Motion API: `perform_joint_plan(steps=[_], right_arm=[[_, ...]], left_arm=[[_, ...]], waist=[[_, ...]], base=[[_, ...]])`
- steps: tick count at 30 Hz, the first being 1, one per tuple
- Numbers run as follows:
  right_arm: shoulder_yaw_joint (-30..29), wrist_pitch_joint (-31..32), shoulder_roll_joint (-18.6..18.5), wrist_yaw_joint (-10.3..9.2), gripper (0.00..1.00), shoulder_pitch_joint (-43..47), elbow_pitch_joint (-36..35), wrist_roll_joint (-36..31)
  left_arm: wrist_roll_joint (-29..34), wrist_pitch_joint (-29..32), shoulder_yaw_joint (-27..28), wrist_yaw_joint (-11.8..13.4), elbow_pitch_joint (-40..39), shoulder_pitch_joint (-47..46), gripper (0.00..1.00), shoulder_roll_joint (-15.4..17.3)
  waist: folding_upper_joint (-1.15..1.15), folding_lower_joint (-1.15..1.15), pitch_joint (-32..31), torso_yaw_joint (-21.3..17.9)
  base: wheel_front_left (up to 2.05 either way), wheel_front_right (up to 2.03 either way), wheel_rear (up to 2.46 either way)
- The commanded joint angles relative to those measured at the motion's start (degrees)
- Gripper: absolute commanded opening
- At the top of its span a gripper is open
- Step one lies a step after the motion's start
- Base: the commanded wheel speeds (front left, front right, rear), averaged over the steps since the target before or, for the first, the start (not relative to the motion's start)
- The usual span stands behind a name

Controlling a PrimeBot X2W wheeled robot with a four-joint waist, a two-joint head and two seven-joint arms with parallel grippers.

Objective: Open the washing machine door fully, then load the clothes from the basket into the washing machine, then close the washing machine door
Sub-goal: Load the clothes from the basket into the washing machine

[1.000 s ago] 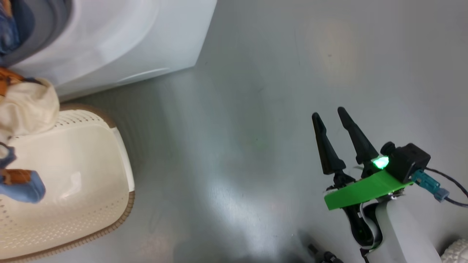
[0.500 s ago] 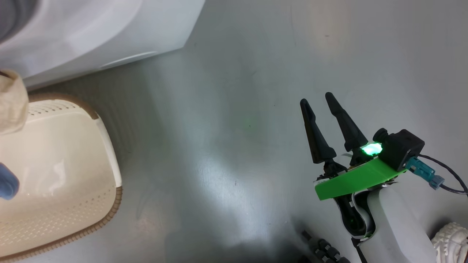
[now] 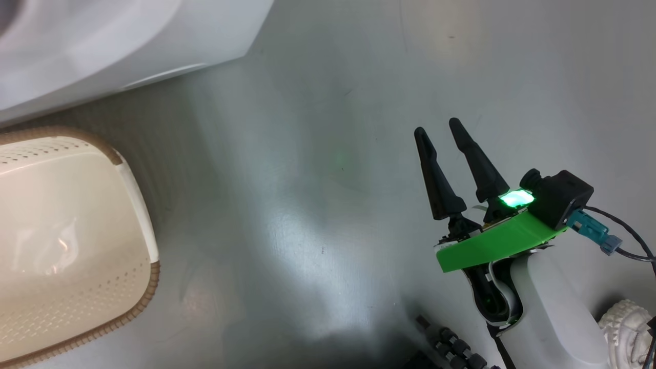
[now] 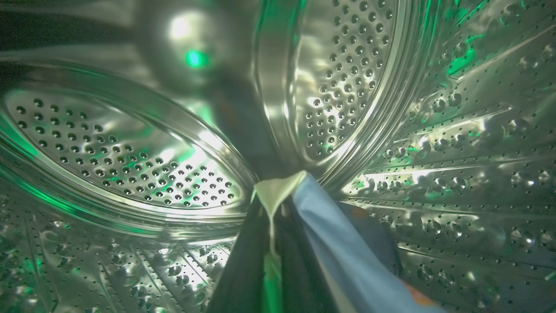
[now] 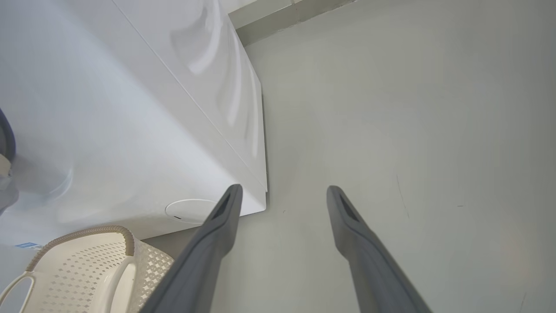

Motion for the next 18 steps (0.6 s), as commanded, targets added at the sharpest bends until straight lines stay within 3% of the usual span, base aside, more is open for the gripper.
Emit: perform_joint_plan(steps=[1, 11, 16, 17, 18], right_arm=[[1.31, -0.69, 0.27, 0.09, 1.00, 1.22, -0.91, 0.60], [1.25, -0.69, 0.27, 0.09, 1.00, 0.93, -0.68, 1.06], [1.12, -0.69, 0.27, 0.09, 1.00, 0.98, -0.36, 0.84], [1.09, -0.69, 0.27, 0.09, 1.00, 1.01, -0.27, 0.76], [1.05, -0.69, 0.27, 0.09, 1.00, 1.07, -0.19, 0.70]], left_arm=[[0.70, -1.19, 0.24, 0.52, -2.57, -1.62, 0.00, 3.64], [1.06, -3.59, 0.52, 2.87, -9.45, -0.08, 0.00, 4.12], [-1.12, -3.18, 1.56, 3.04, -7.02, 2.32, 0.02, 2.79], [-1.29, -3.09, 1.45, 2.99, -6.32, 2.63, 0.43, 2.61], [-1.81, -2.36, 1.60, 2.97, -5.26, 2.92, 0.77, 2.27]], waist=[[0.00, 0.00, 0.13, -0.24], [0.00, 0.00, -0.28, 0.00], [0.00, 0.00, -1.14, 0.53], [0.00, 0.00, -1.34, 0.68], [0.00, 0.00, -1.64, 0.82]], base=[[0.00, 0.00, 0.00], [0.00, 0.00, 0.00], [0.00, 0.00, 0.00], [0.00, 0.00, 0.00], [0.00, 0.00, 0.00]])
